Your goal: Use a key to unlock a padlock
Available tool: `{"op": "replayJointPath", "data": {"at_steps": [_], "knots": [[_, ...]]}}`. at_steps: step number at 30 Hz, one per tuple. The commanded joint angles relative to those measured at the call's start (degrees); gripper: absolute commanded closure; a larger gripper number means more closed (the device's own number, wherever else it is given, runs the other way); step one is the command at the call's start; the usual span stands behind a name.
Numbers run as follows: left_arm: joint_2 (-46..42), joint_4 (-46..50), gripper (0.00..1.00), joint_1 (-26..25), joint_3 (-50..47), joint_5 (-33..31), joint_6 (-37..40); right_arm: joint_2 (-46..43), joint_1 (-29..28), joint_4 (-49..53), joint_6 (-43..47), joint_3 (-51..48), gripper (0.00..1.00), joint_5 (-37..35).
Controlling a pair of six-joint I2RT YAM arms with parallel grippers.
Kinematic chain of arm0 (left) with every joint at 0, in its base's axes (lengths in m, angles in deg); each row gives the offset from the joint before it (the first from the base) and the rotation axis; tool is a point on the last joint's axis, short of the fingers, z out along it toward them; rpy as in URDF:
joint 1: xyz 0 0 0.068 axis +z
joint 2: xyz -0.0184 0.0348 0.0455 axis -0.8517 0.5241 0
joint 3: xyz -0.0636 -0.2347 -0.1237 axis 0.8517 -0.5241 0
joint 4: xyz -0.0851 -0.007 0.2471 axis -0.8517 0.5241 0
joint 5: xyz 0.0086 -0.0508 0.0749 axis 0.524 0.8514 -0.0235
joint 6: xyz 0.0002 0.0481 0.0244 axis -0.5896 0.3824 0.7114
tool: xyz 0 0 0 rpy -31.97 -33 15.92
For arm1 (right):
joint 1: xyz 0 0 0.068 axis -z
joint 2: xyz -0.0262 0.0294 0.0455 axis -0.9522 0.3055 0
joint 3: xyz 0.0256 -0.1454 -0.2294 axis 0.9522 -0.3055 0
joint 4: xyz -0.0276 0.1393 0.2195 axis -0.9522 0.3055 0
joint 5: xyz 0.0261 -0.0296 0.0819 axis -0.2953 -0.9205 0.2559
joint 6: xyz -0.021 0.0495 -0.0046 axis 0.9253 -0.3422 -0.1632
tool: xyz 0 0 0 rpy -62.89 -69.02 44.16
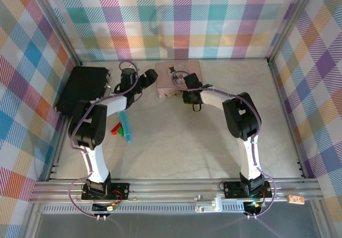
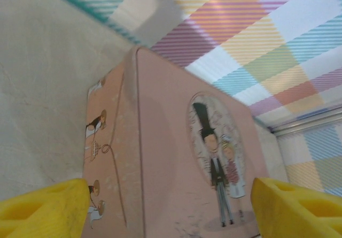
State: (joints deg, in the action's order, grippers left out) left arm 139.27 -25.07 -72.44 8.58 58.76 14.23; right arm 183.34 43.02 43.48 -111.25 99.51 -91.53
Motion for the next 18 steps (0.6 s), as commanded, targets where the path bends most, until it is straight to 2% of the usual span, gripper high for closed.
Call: {"op": "replayJointPath", "data": {"at_steps": [1, 7, 18], "knots": [[3.0, 1.9, 0.21, 0.3, 3.6, 3.3, 1.2, -1.5, 0.1, -2.4, 3.5, -2.6, 0.80, 3.2], [7.8, -0.3, 0.22, 0.1, 6.1, 7.2, -2.1, -2.0, -1.2, -3.4, 6.2, -2.0, 0.82, 5.2], [8.1, -5.1, 0.23, -2.5, 4.4, 8.9, -6.3, -3.4, -3.1, -2.8, 4.8, -0.5, 0.83, 3.3]]}}
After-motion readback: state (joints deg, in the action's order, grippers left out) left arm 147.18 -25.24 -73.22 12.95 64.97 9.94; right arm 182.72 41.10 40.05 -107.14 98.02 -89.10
